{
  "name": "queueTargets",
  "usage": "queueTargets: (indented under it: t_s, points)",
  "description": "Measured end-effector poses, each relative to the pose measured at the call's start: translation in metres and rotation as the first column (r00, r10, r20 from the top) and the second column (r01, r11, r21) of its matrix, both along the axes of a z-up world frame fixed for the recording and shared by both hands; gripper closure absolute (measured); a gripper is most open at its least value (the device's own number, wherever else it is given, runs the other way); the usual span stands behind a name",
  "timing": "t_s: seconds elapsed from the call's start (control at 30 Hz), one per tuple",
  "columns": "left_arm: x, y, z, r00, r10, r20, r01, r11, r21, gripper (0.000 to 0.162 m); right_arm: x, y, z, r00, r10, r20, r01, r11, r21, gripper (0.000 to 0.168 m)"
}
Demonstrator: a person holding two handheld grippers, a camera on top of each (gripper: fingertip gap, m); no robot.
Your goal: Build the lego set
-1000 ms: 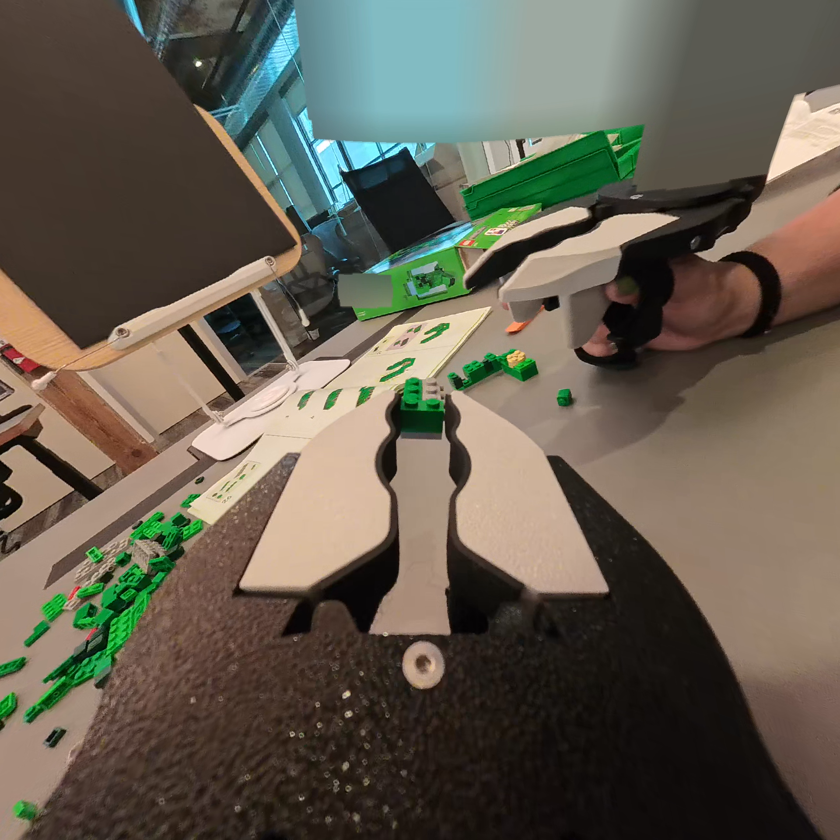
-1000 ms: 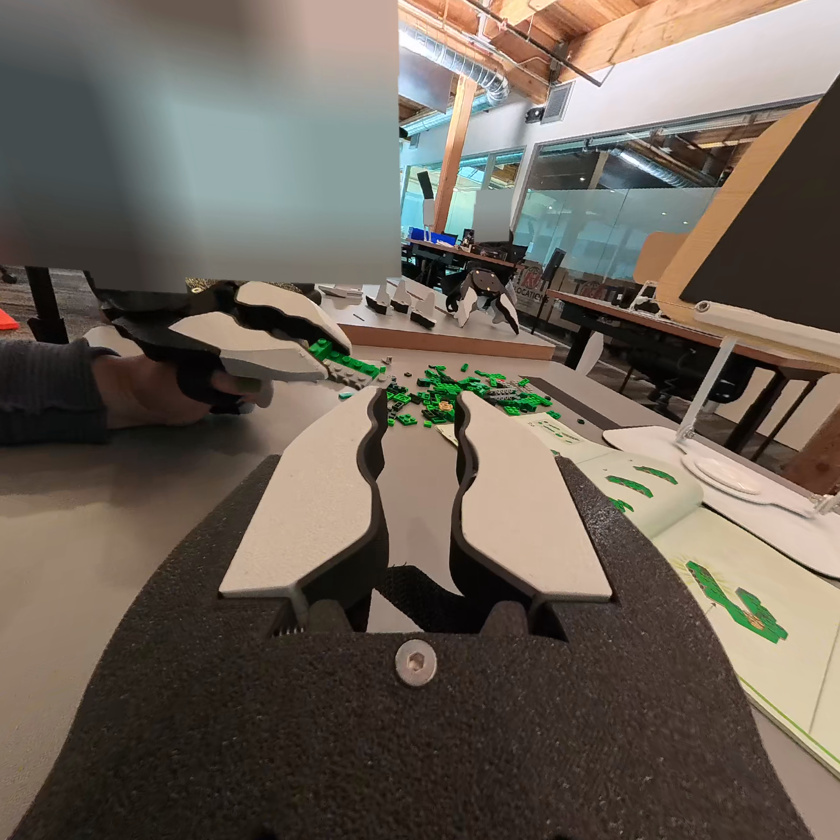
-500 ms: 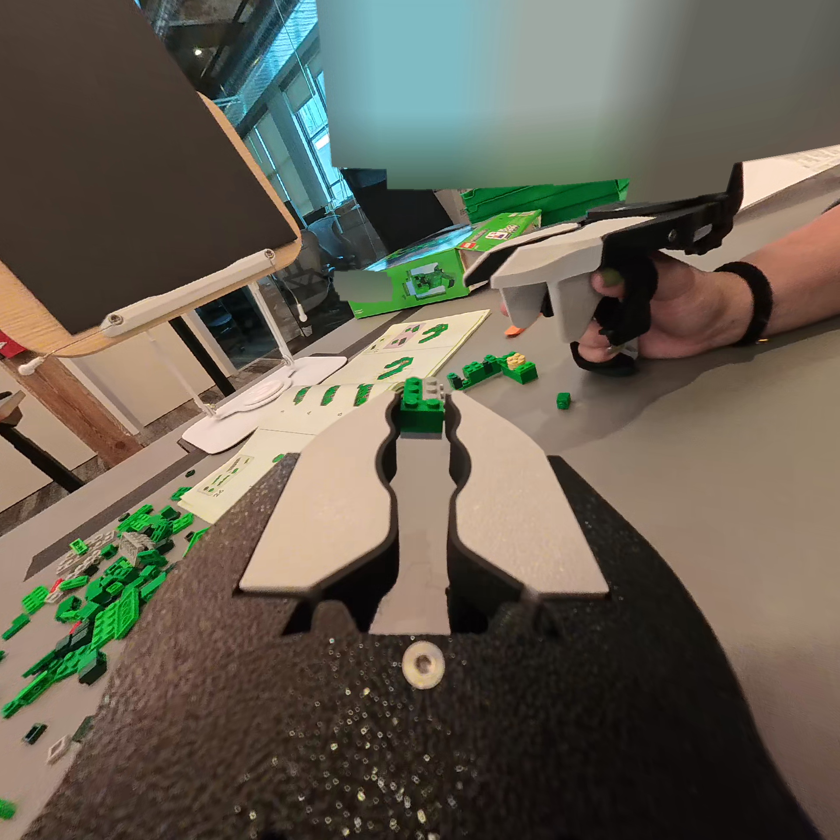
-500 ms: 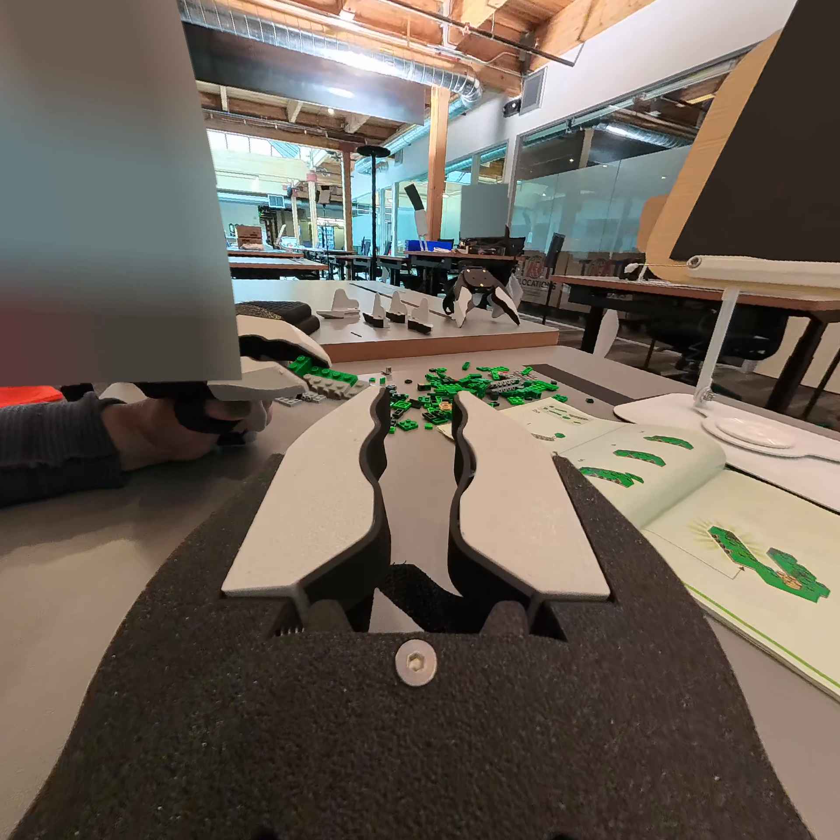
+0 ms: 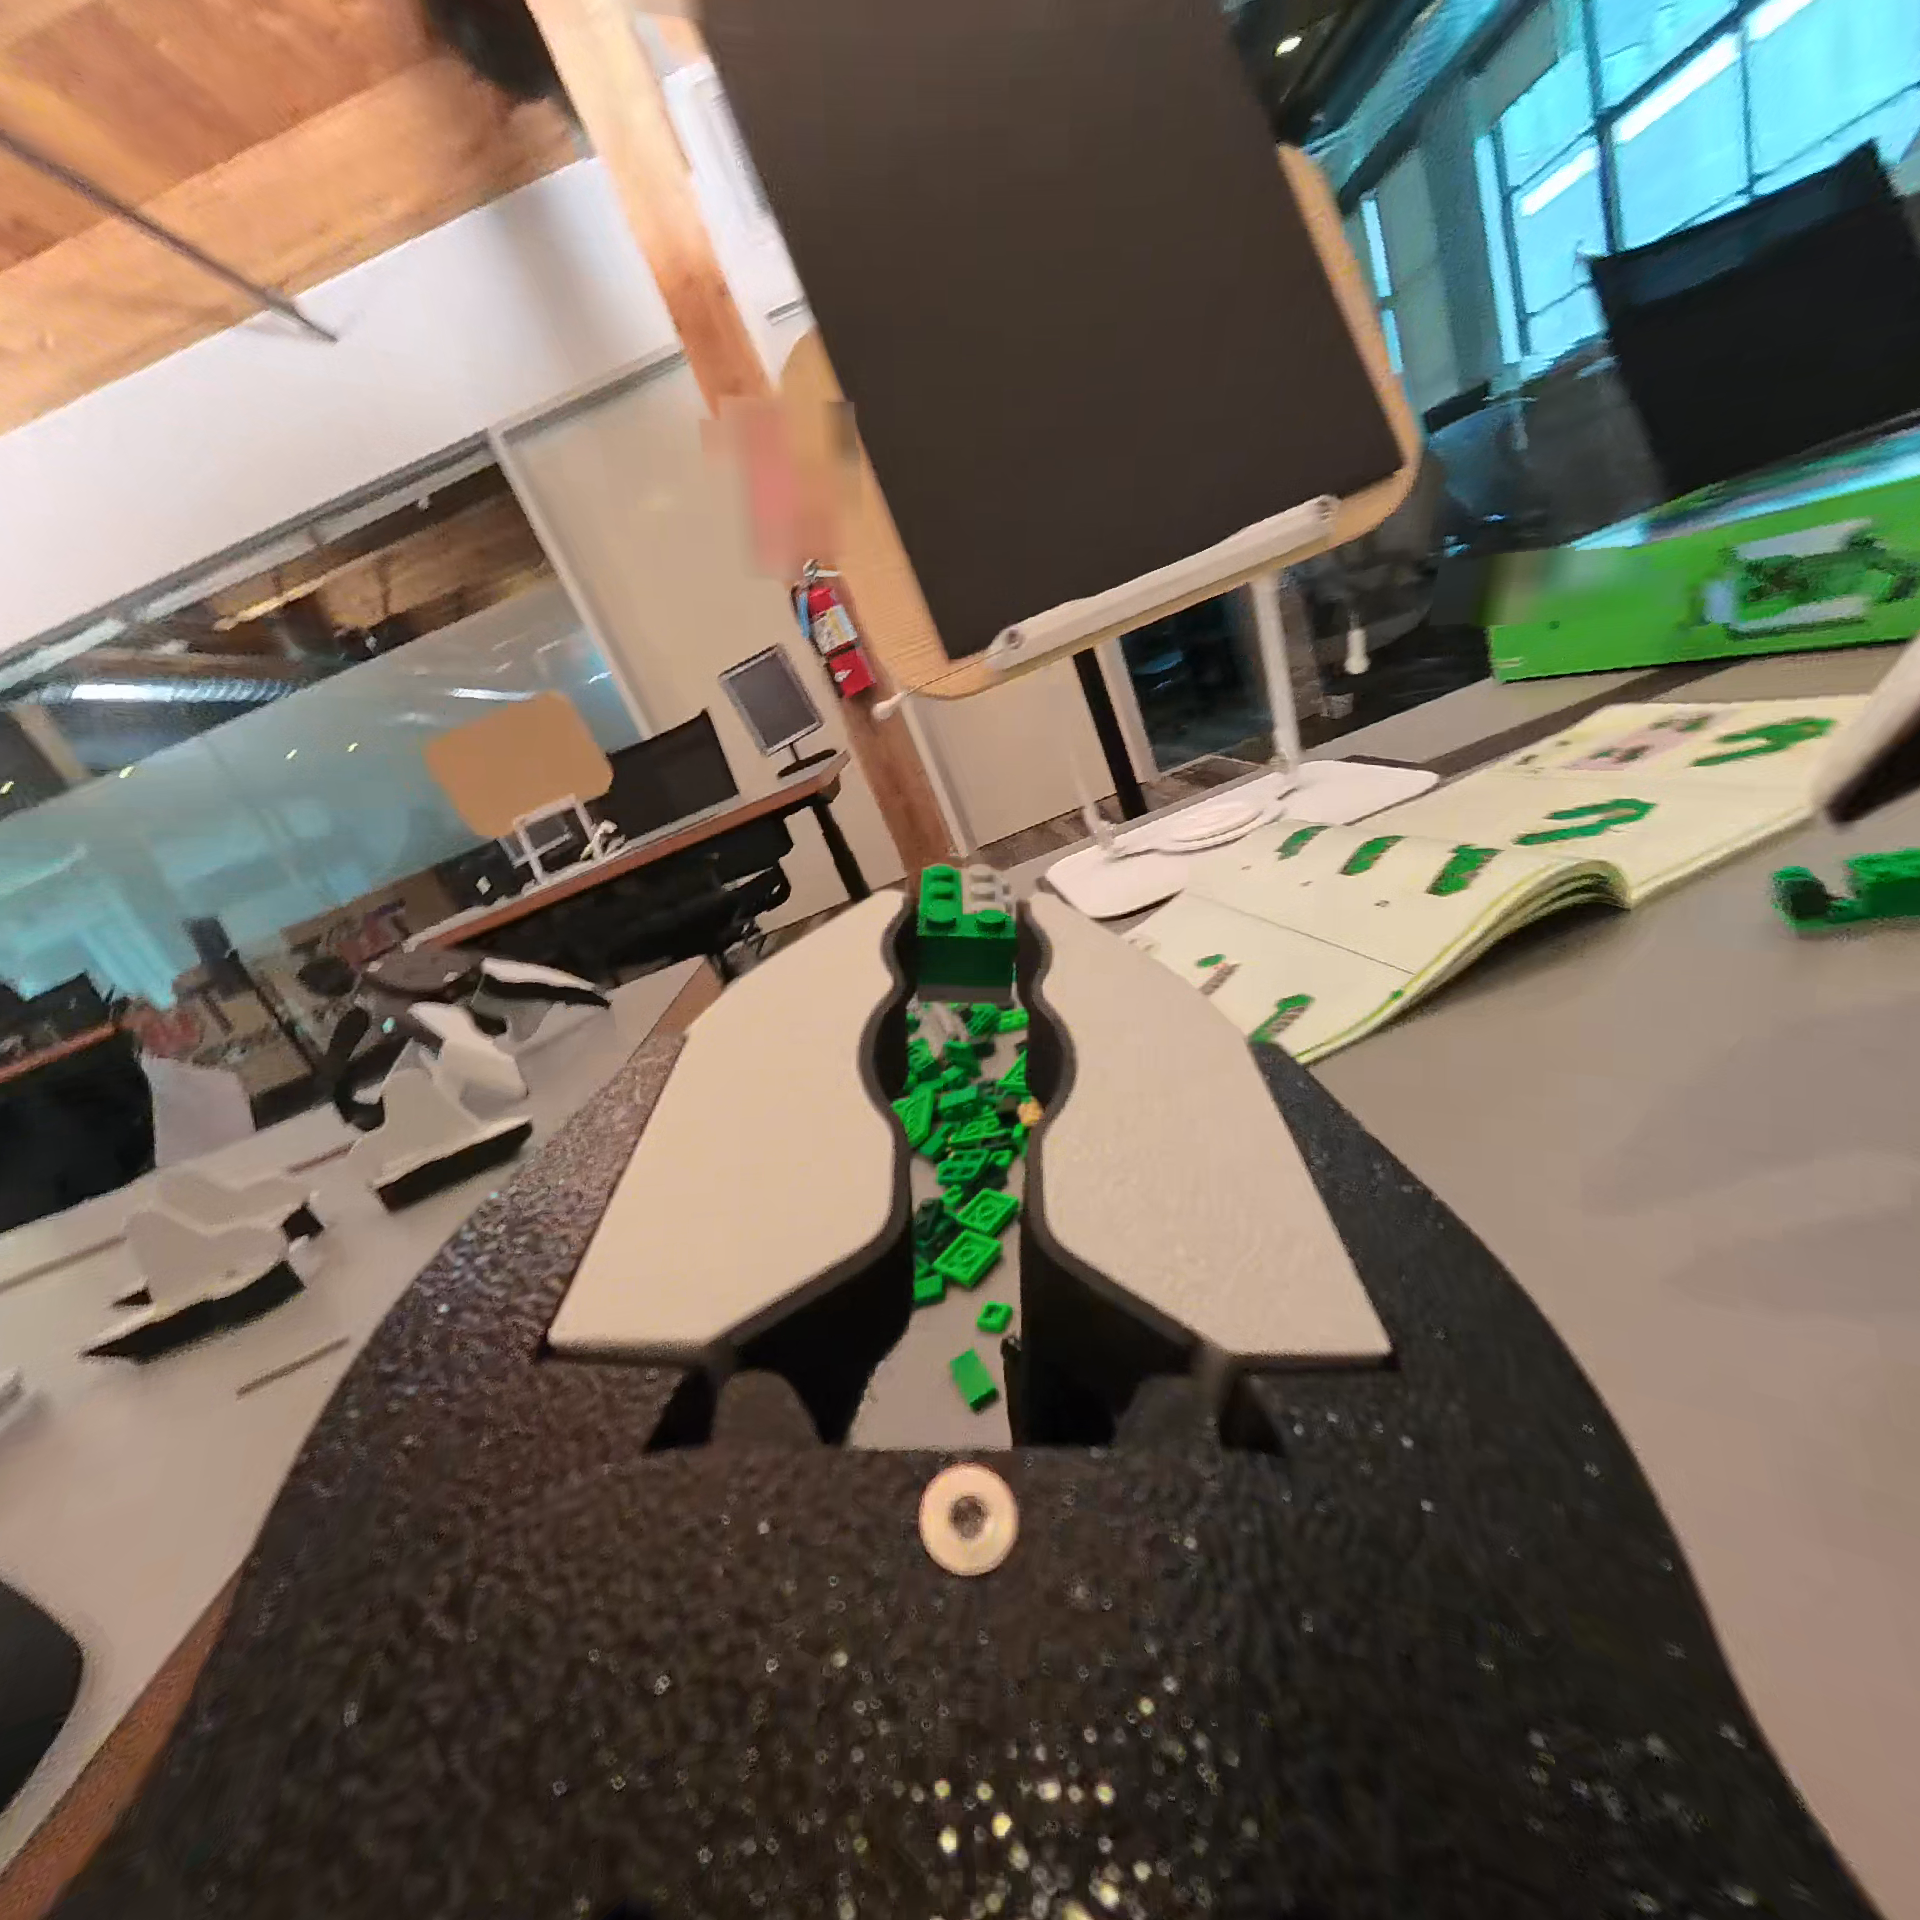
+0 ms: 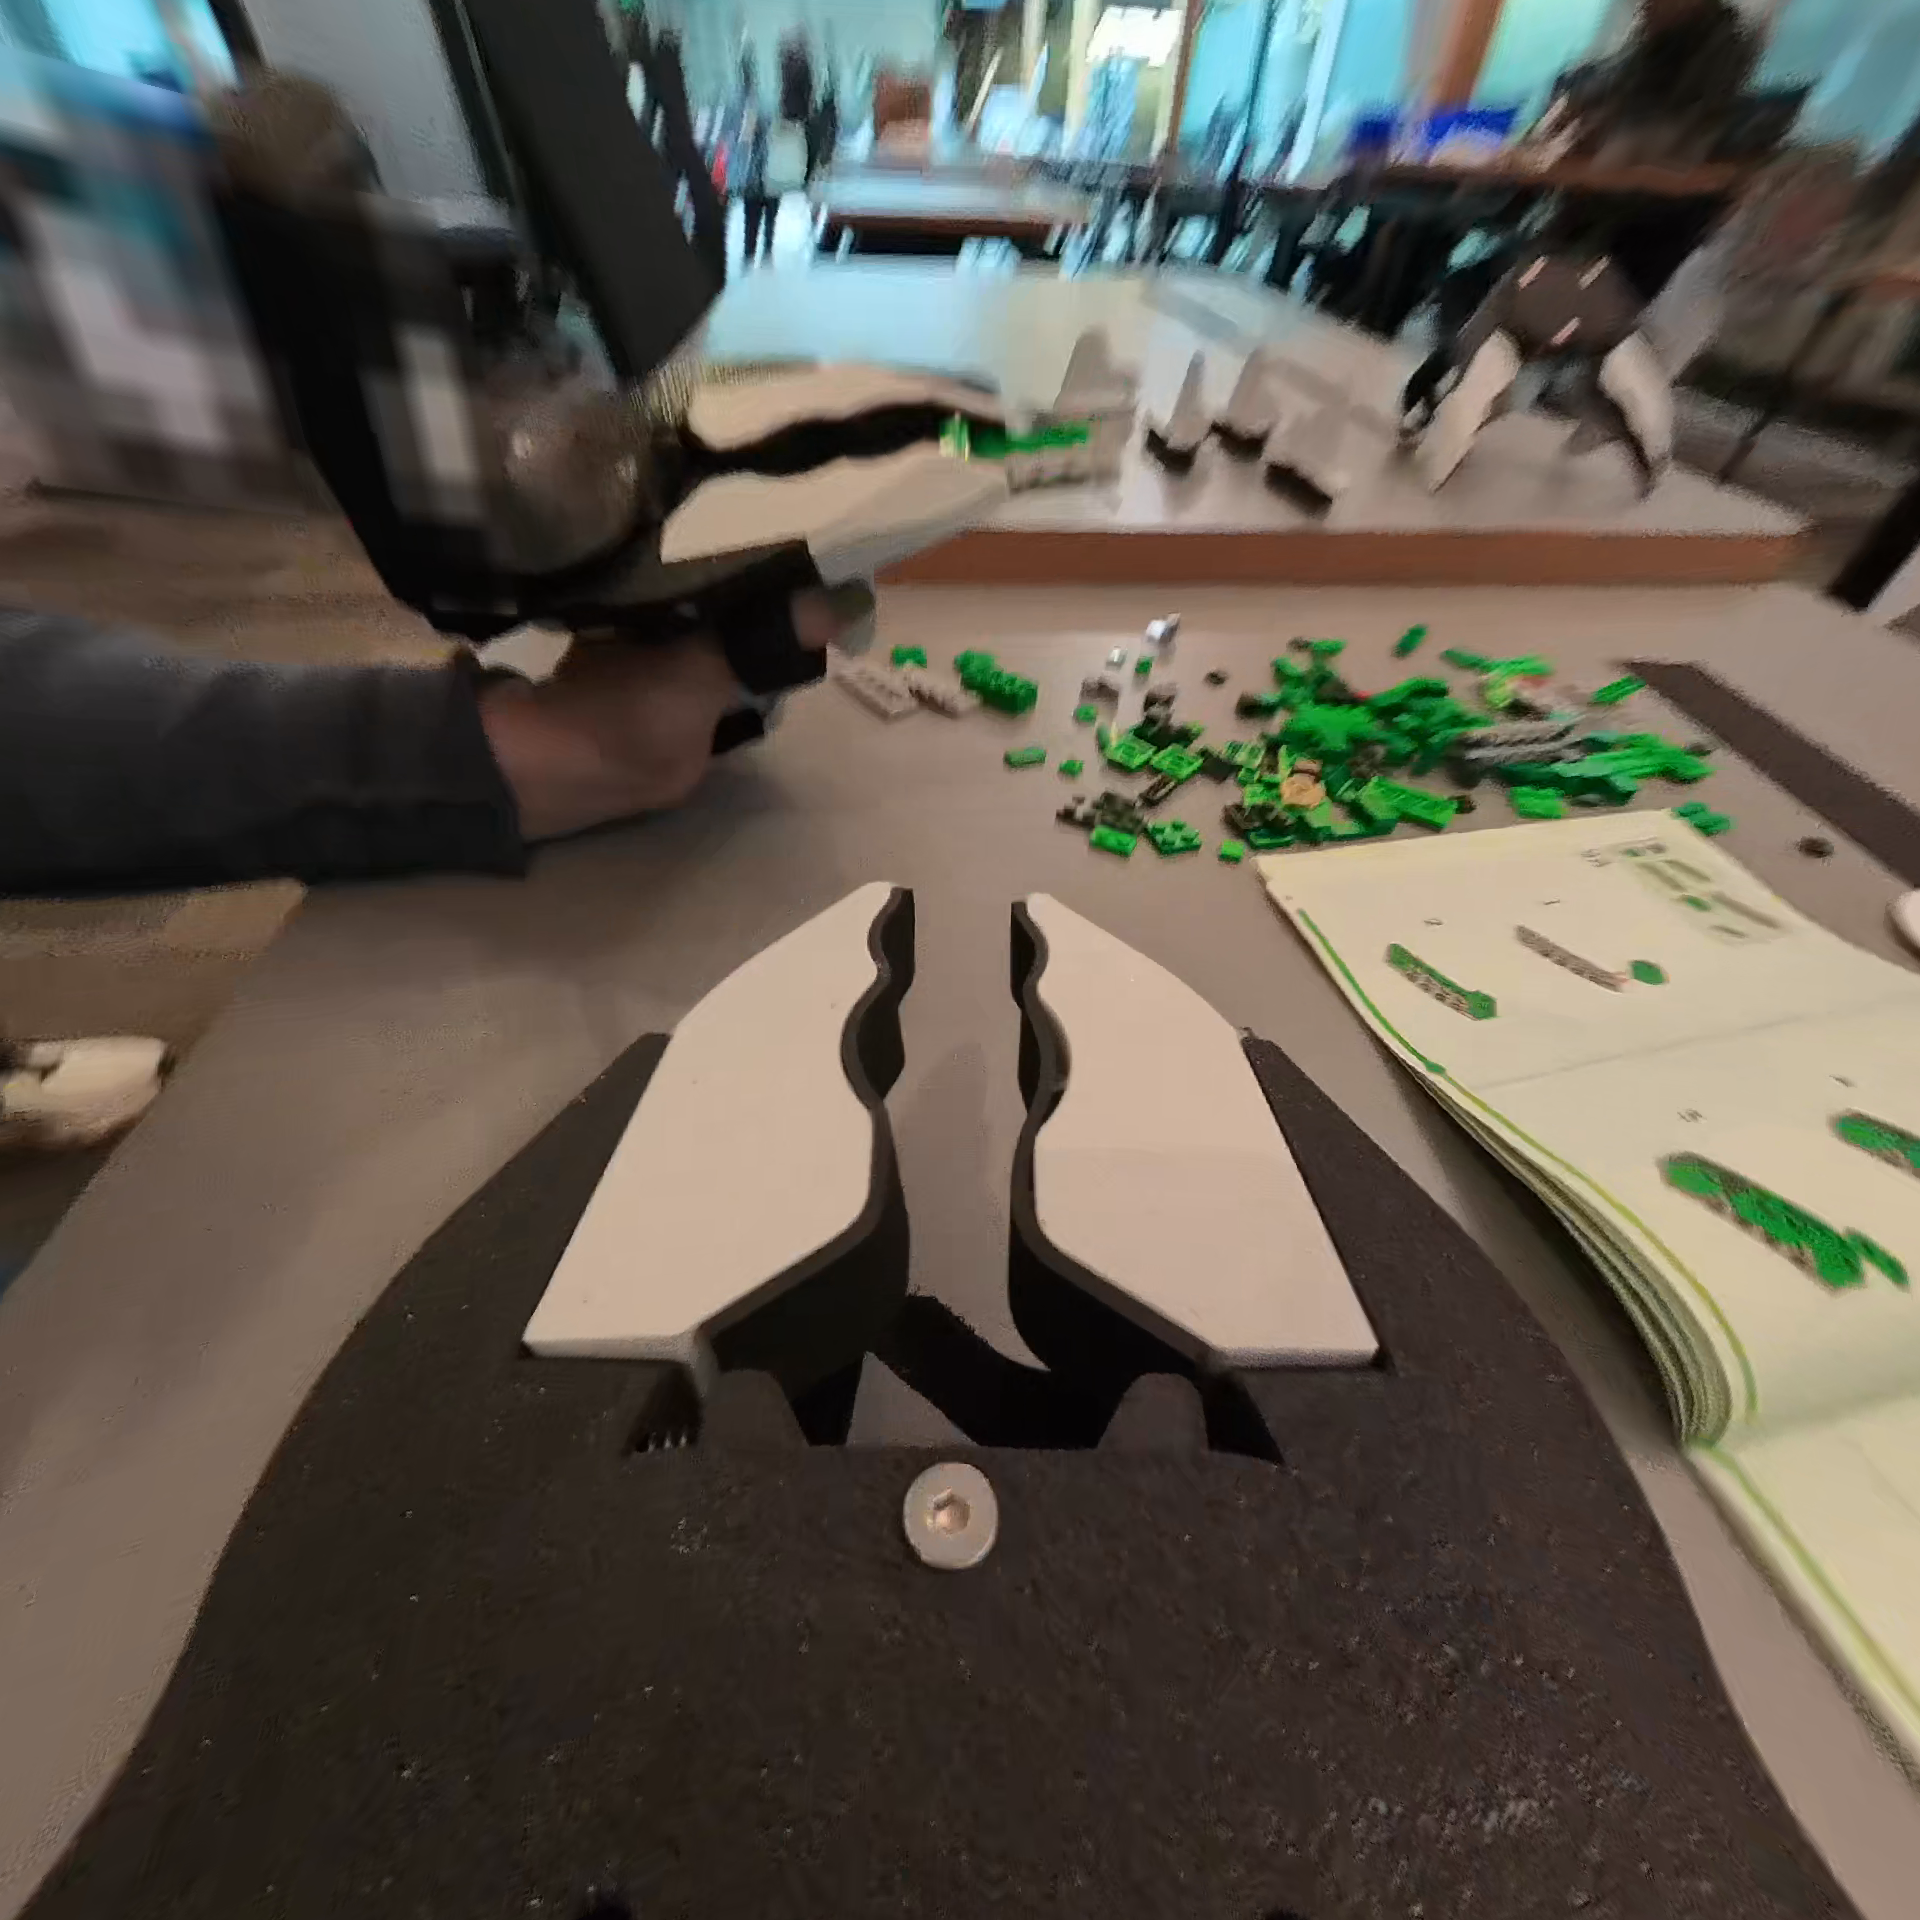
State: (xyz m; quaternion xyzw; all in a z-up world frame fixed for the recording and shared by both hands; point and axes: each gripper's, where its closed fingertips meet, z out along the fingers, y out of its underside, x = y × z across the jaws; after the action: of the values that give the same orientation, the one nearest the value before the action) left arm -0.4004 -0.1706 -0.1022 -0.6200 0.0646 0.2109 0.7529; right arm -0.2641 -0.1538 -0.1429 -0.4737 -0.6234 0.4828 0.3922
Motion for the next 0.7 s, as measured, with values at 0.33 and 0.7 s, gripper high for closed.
queueTargets:
  t_s: [0.33,0.7]
  points:
    - [-0.020,-0.003,0.000,0.994,0.035,0.103,-0.039,0.998,0.039,0.145,-0.083,0.023,-0.052,0.891,0.246,0.381,-0.302,0.948,0.096,0.149]
    - [-0.021,-0.003,0.001,0.992,0.033,0.119,-0.039,0.998,0.048,0.145,-0.116,0.026,-0.080,0.751,0.401,0.525,-0.521,0.848,0.096,0.150]
